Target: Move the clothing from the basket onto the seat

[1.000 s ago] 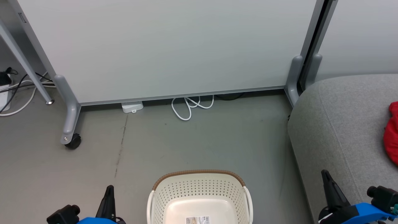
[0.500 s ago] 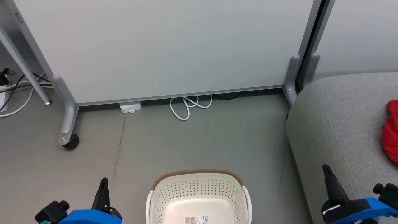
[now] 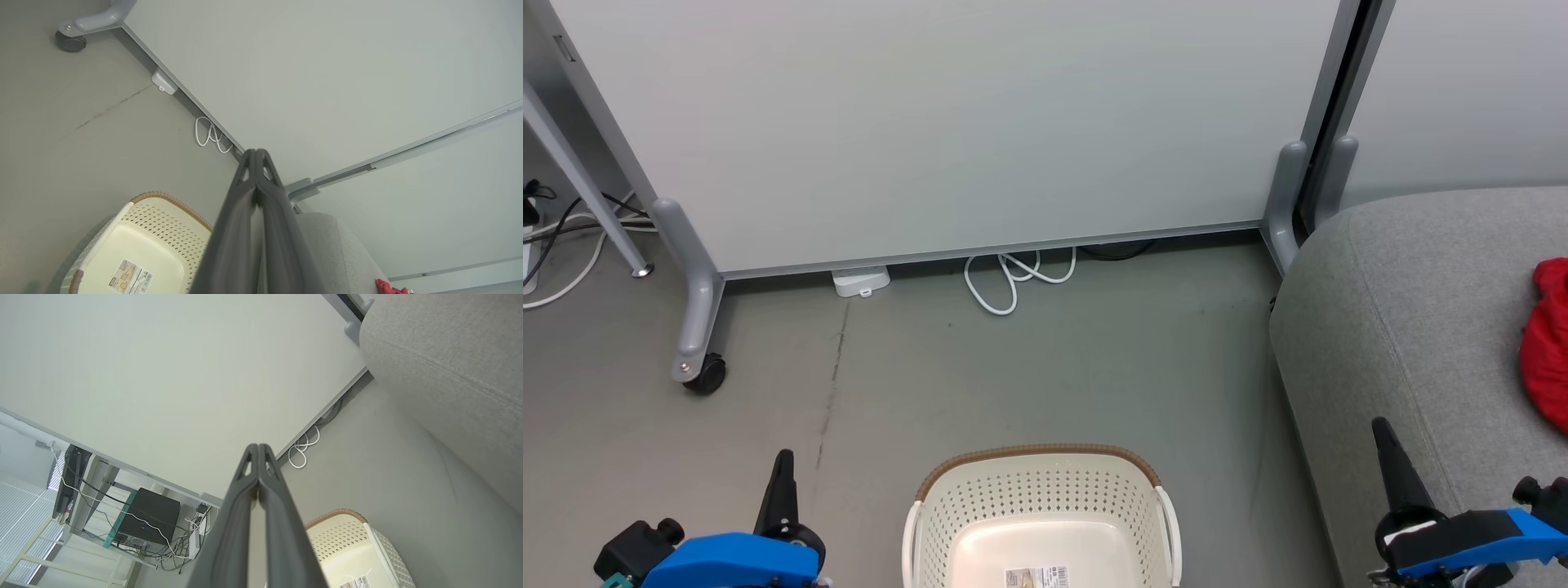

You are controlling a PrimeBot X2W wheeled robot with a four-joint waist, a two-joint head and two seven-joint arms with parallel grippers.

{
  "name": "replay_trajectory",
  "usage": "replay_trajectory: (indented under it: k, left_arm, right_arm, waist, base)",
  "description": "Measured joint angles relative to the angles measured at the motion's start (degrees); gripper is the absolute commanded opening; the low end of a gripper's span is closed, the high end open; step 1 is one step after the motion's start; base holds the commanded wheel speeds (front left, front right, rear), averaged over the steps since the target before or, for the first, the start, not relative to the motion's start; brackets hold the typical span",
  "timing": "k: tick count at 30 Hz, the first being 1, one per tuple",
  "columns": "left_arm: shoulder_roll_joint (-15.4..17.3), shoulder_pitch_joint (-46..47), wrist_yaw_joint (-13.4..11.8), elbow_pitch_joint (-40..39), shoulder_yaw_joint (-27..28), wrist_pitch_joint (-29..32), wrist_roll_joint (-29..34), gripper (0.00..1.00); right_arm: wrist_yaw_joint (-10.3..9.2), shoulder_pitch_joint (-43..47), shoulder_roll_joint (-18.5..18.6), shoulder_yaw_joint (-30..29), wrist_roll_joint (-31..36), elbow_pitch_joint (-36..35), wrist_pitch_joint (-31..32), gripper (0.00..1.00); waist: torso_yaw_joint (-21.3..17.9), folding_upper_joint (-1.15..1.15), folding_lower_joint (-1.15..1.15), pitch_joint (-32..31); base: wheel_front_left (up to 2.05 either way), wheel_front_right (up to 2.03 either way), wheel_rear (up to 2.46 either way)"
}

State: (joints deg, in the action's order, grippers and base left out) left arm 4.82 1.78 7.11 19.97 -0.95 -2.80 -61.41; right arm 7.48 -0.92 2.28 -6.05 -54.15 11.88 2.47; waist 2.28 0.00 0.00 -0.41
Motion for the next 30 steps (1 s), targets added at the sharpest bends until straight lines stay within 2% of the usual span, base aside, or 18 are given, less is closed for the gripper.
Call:
replay_trajectory:
  k: [30]
  left_arm:
    - [-1.0, 1.9, 0.0, -2.7, 3.5, 4.3, -14.4, 0.0]
  right_arm:
    - [0.0, -2.3, 0.2, -0.2, -17.8, 1.0, 1.8, 0.0]
  waist:
    - [-0.9, 0.0, 0.0, 0.2]
  base:
    - [0.0, 0.0, 0.0]
